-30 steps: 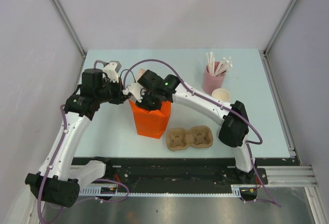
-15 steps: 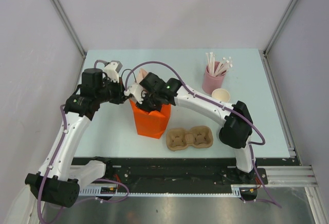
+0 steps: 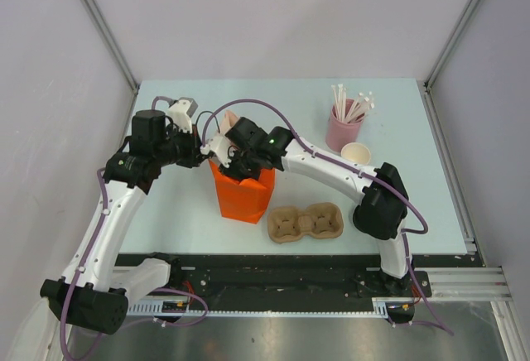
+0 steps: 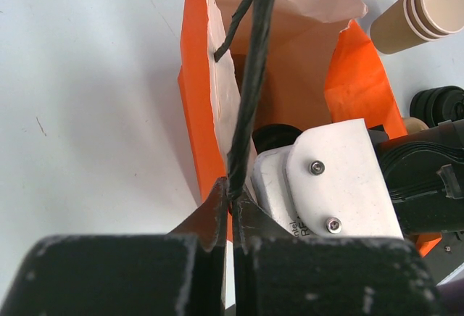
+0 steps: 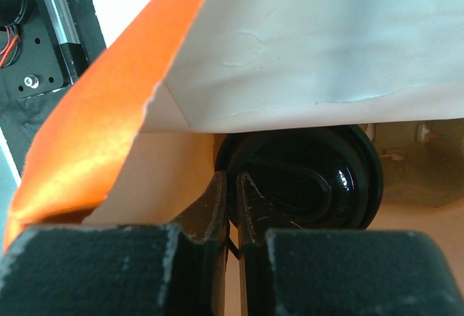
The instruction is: Pack the takeout coffee
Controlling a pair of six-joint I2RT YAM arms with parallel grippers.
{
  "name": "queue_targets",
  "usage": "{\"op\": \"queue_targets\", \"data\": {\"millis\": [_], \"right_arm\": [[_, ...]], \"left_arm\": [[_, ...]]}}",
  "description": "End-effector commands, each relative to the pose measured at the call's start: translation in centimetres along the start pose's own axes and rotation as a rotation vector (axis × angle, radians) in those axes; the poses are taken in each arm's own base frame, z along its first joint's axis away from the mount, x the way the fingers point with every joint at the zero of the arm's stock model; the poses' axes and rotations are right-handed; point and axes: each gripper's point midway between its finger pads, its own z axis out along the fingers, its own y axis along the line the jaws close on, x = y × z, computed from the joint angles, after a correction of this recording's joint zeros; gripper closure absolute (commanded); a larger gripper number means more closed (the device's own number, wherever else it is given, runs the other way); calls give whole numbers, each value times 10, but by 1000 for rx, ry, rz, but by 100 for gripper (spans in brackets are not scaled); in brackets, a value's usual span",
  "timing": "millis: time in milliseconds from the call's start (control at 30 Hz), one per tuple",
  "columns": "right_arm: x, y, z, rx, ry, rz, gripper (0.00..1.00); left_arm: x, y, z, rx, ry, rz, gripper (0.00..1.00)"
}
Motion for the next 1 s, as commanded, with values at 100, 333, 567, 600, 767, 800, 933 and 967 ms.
{"op": "queue_targets", "data": {"millis": [100,333,567,600,767,800,933,967], "right_arm": [[47,-4,30,11,159,-2,100],[48,-4,29,11,164,-5,100],[44,-7,26,22,149,-5,91],[39,-7,24,25,135,-6,88],[26,-10,12,41,92,-7,73],[25,-12,11,44,86,-6,70],[13,-13,2,50,50,-7,62],[8,-12,-1,51,35,-8,60]], "left_arm": [[-14,-44,-3,203,-53,103,100],[-15,-44,-2,204,-52,110,100],[-12,-42,0,199,-43,120,100],[-10,-42,1,199,-38,118,100],[-6,-43,3,206,-28,126,100],[-5,-43,3,207,-27,128,100],[-4,-42,4,205,-22,133,100],[-2,-42,5,204,-18,135,99]]}}
